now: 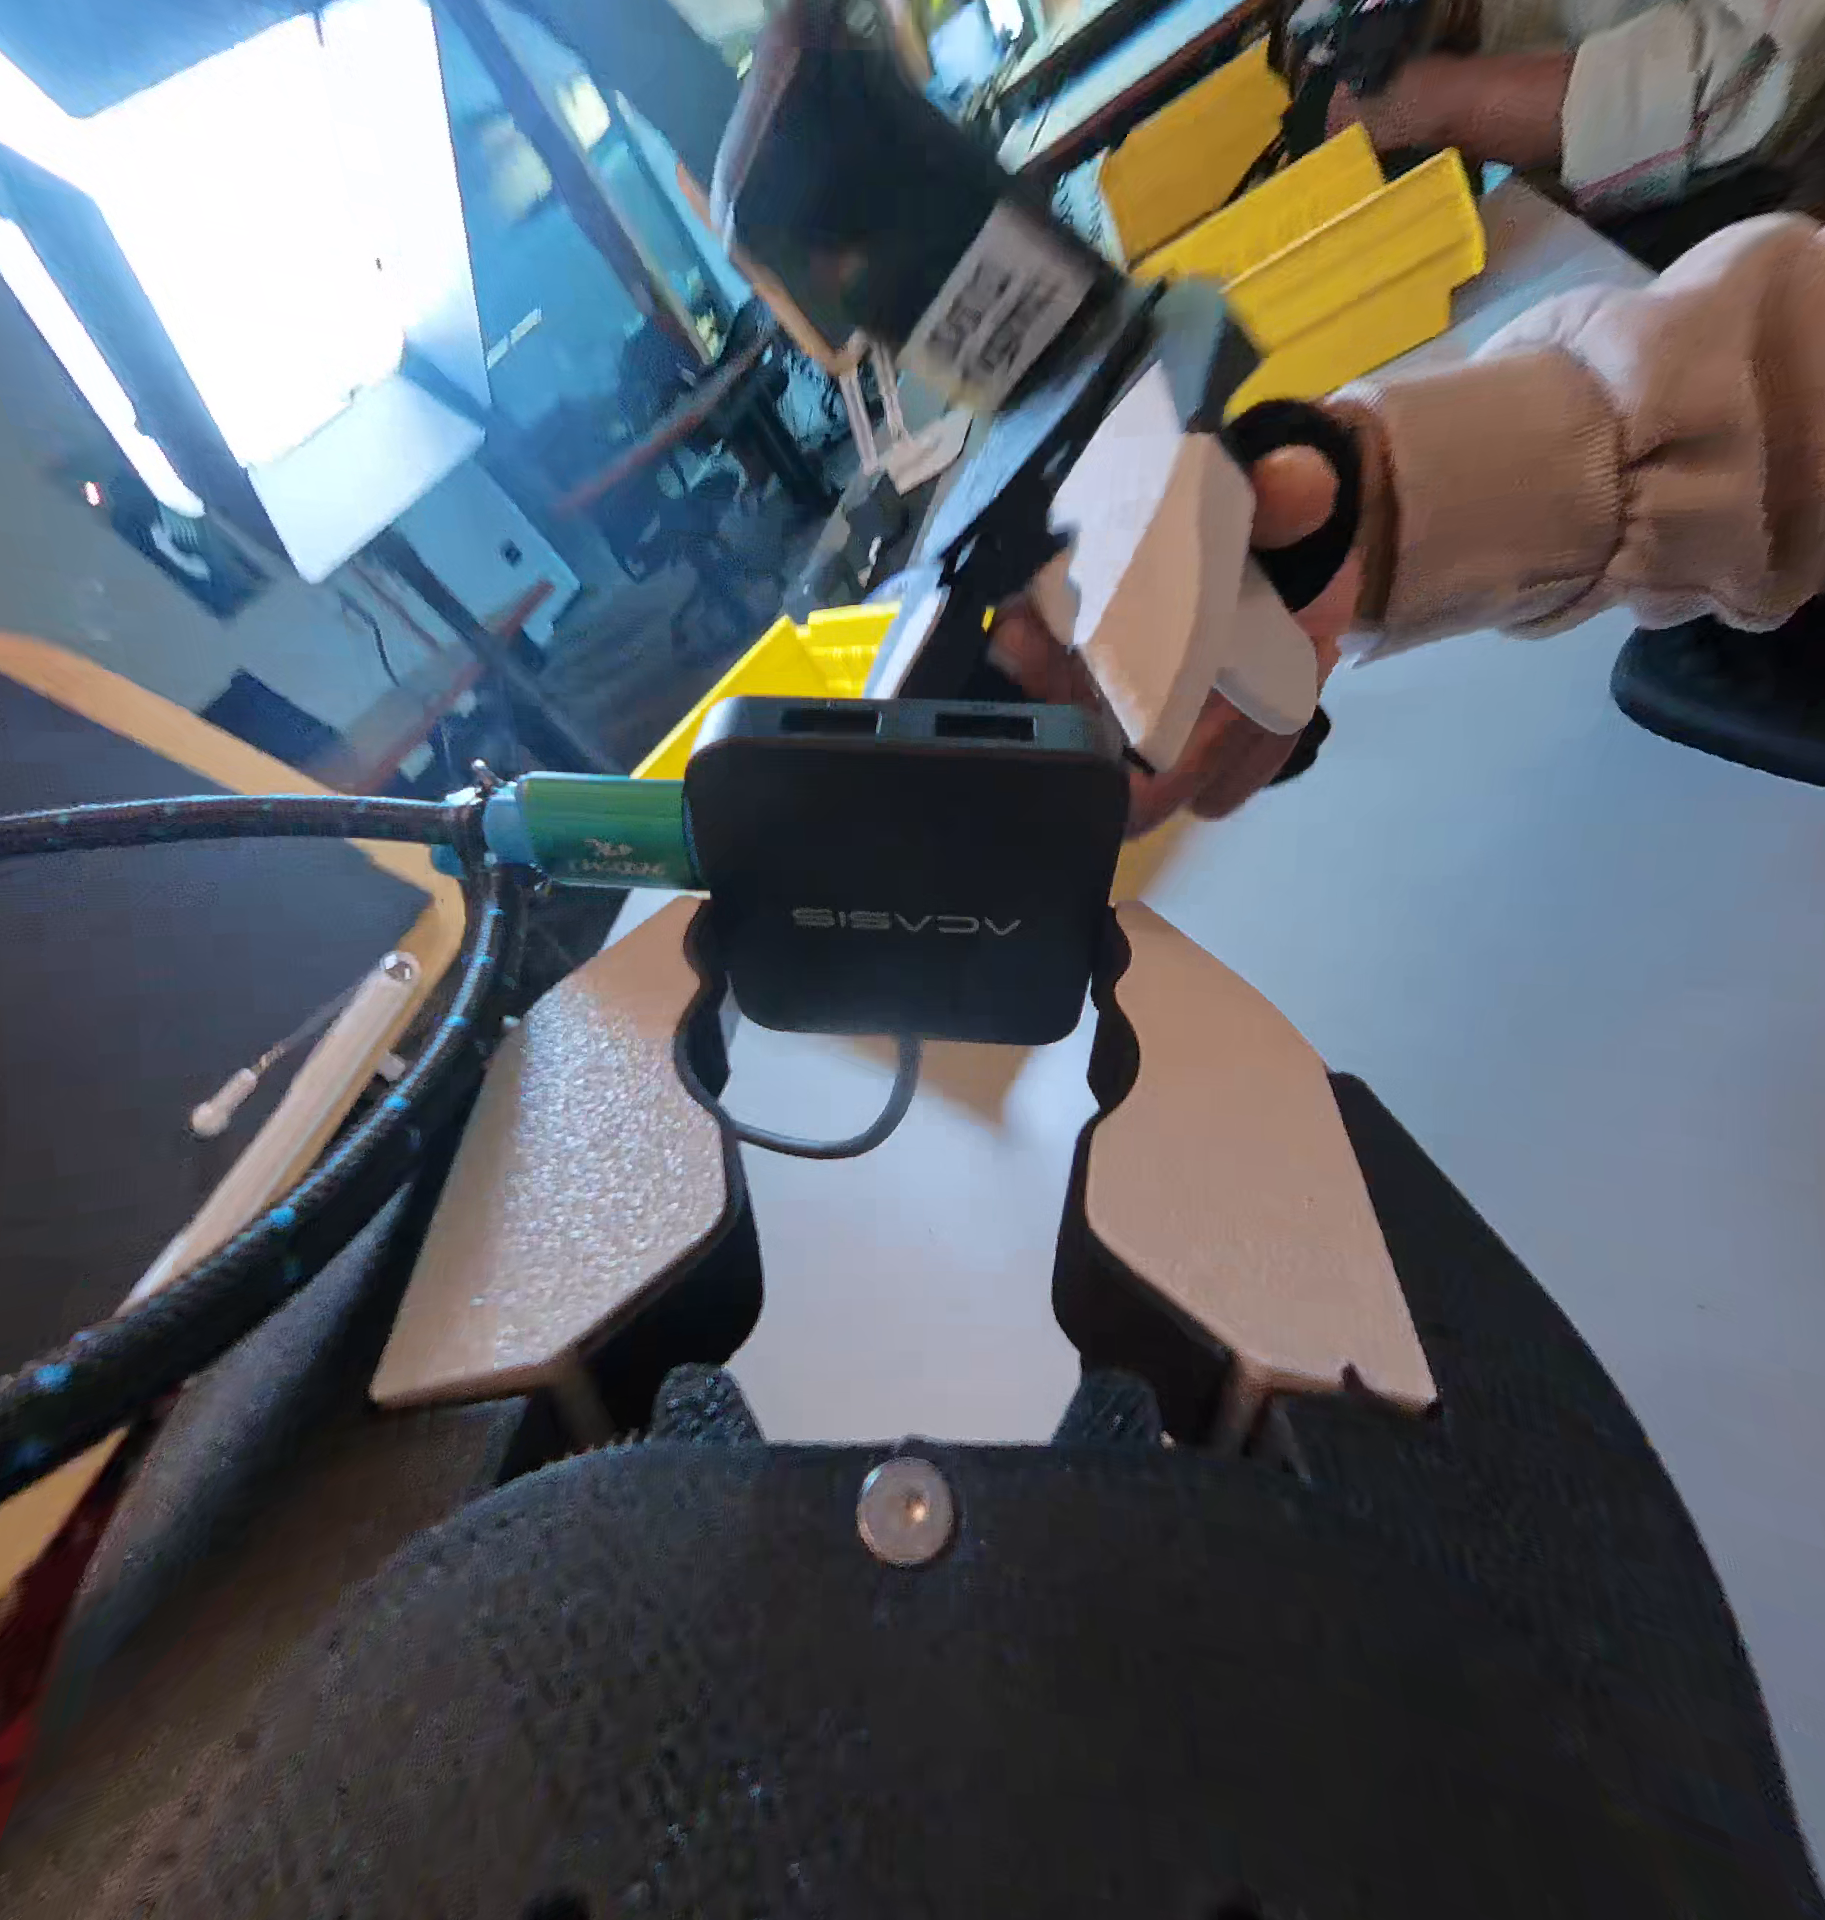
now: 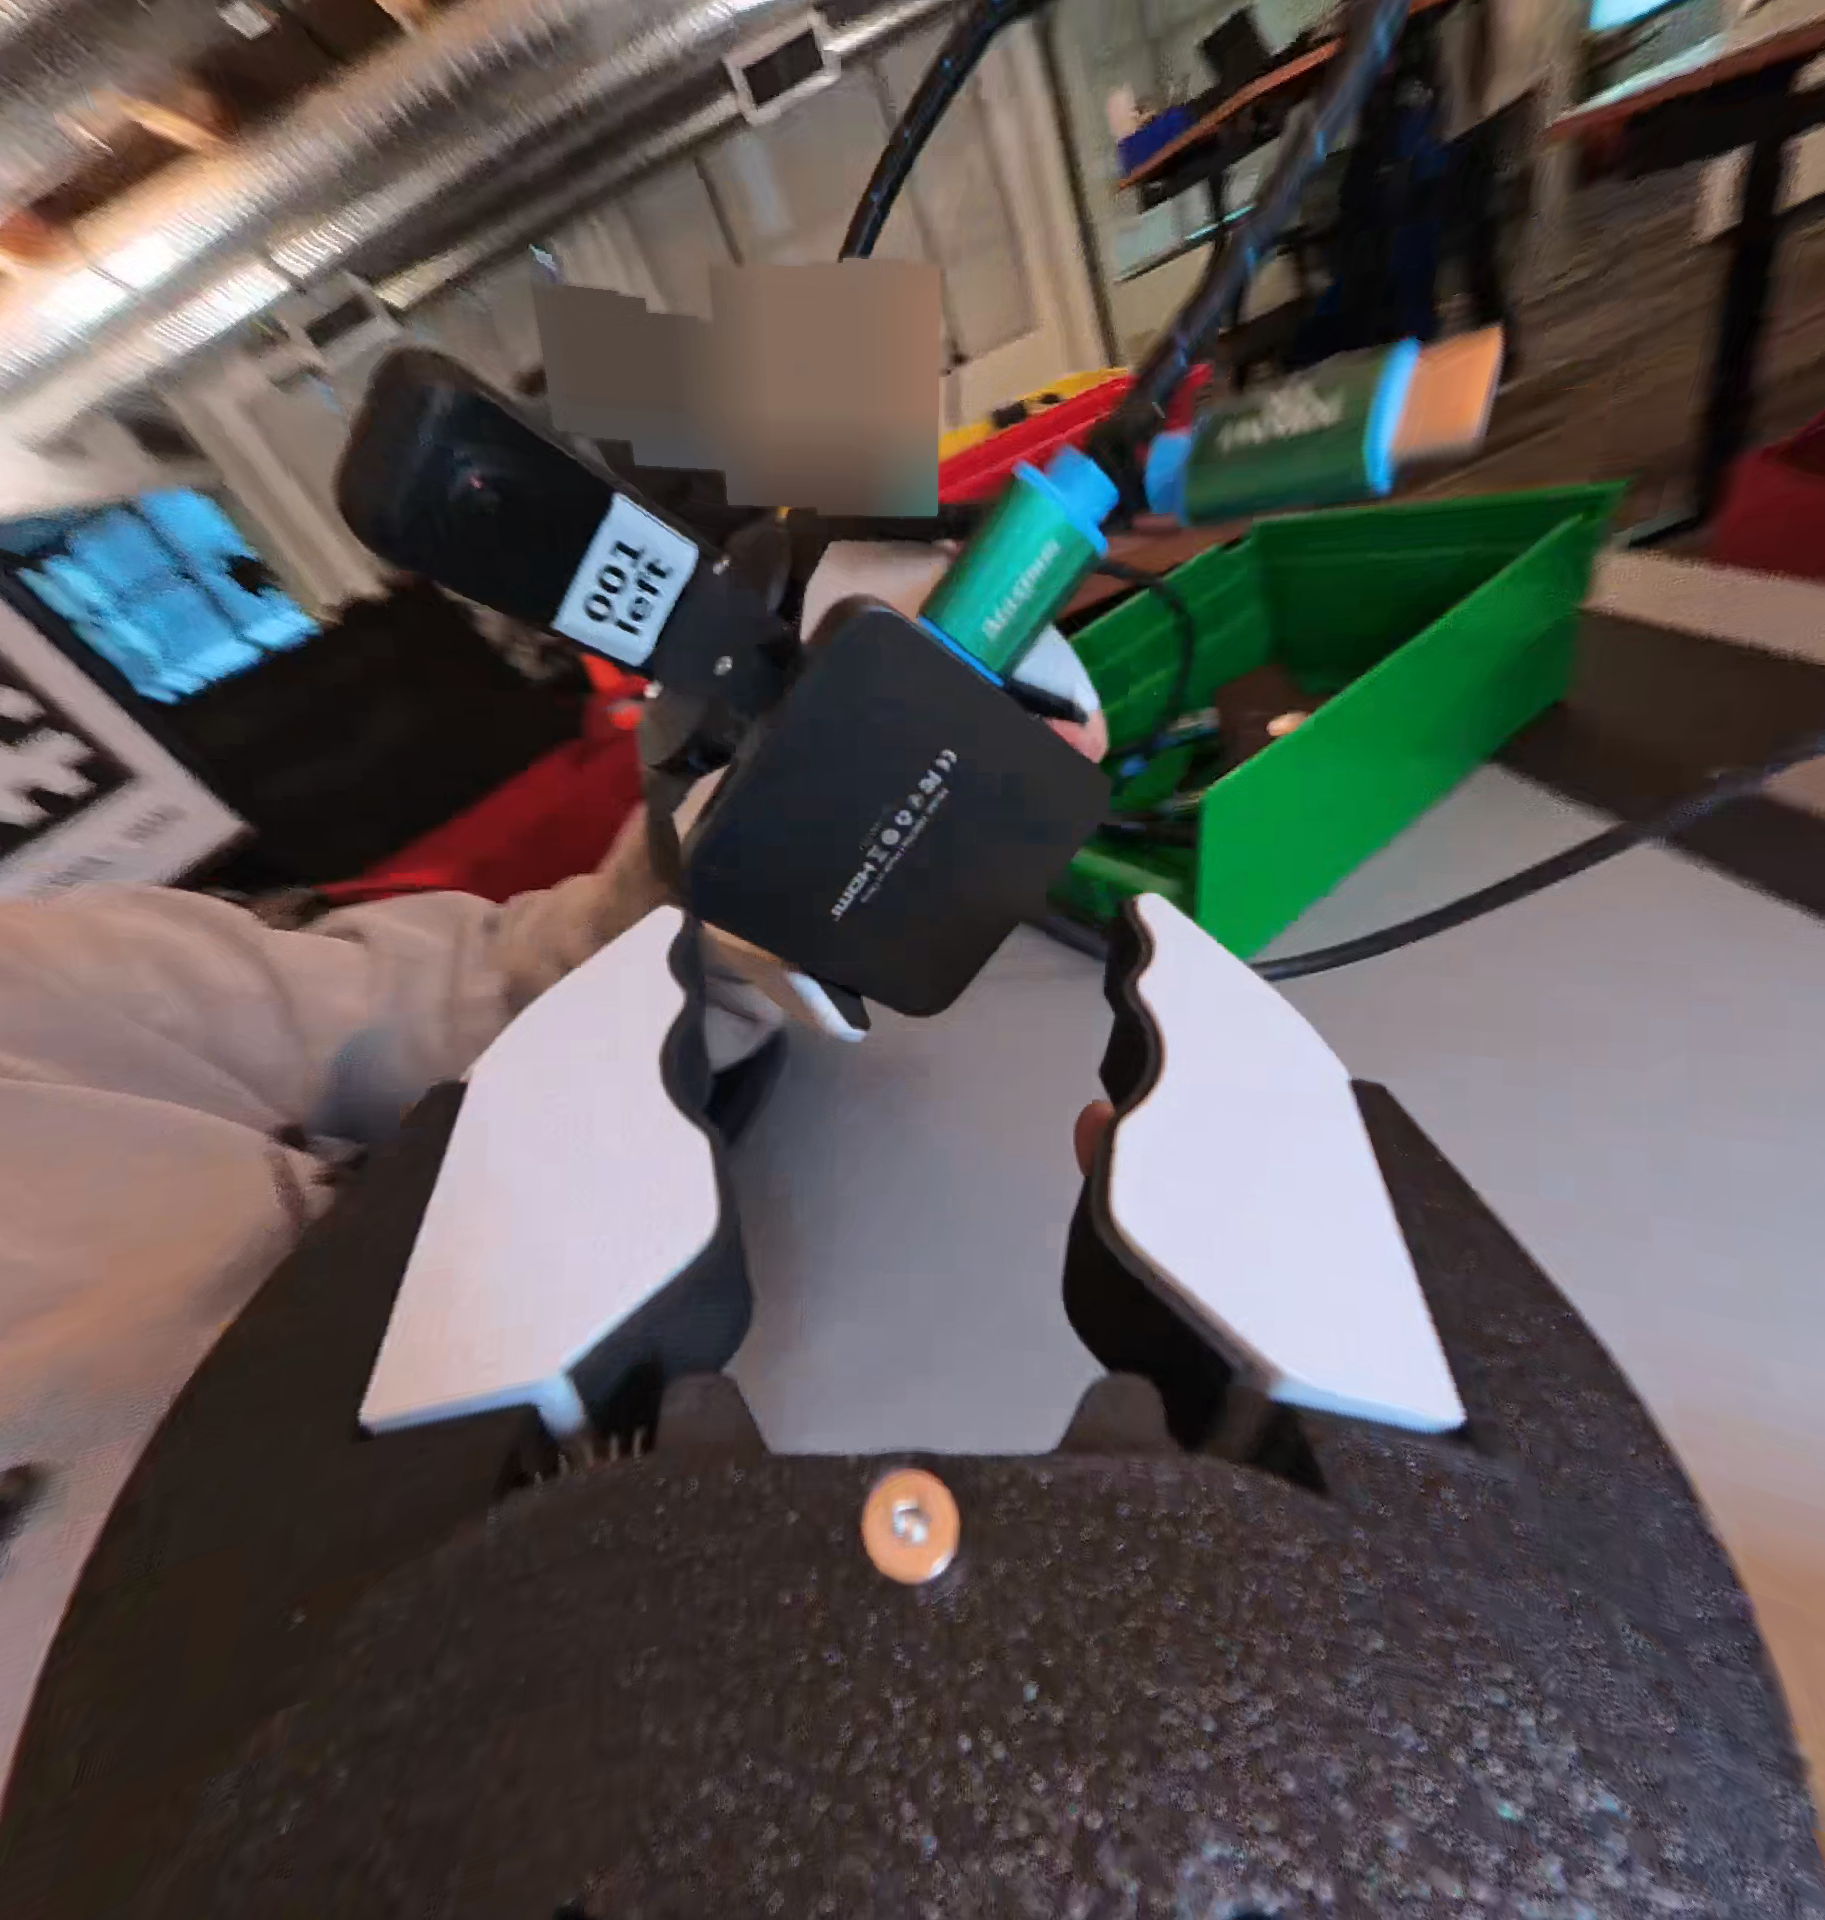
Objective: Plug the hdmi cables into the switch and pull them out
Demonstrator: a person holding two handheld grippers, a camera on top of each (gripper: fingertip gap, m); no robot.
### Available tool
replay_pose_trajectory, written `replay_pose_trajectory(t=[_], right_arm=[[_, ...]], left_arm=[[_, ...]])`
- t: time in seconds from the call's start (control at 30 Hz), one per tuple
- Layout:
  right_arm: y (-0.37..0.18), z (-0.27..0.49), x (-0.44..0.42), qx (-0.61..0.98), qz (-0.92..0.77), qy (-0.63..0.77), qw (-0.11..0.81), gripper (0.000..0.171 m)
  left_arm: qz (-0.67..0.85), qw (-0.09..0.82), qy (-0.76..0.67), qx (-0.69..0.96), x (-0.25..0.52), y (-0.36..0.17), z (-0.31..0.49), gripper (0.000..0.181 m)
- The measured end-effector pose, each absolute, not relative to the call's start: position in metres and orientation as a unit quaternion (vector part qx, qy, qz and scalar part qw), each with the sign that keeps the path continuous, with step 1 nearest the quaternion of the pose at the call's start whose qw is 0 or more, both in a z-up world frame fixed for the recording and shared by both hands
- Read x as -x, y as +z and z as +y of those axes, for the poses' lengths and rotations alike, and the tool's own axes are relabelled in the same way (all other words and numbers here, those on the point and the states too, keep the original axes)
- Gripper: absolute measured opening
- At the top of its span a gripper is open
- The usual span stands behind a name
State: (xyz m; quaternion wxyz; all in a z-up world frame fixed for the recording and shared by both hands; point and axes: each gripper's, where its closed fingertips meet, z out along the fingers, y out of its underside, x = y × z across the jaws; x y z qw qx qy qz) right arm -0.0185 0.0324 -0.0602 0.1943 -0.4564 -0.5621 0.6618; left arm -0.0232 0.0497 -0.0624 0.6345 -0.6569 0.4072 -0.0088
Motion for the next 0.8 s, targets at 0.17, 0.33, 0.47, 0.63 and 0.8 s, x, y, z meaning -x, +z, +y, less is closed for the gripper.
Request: replay_pose_trajectory(t=[0.17,0.33,0.47,0.63,0.8], right_arm=[[-0.046,0.017,0.007,0.414,-0.477,0.775,0.019,0.078],[-0.034,-0.01,-0.013,0.328,-0.506,0.798,-0.001,0.055],[-0.026,-0.015,-0.019,0.292,-0.51,0.808,0.038,0.047],[-0.007,0.025,-0.015,0.3,-0.452,0.825,0.161,0.024],[-0.002,0.038,-0.015,0.298,-0.469,0.776,0.298,0.02]], left_arm=[[0.464,0.662,-0.015,0.589,-0.003,-0.051,0.032,0.069],[0.478,0.681,-0.099,0.545,-0.032,-0.041,0.013,0.069],[0.467,0.696,-0.145,0.525,-0.038,-0.029,0.004,0.068],[0.379,0.719,-0.168,0.558,-0.011,-0.016,0.019,0.049],[0.344,0.721,-0.195,0.568,-0.012,-0.013,0.026,0.044]])
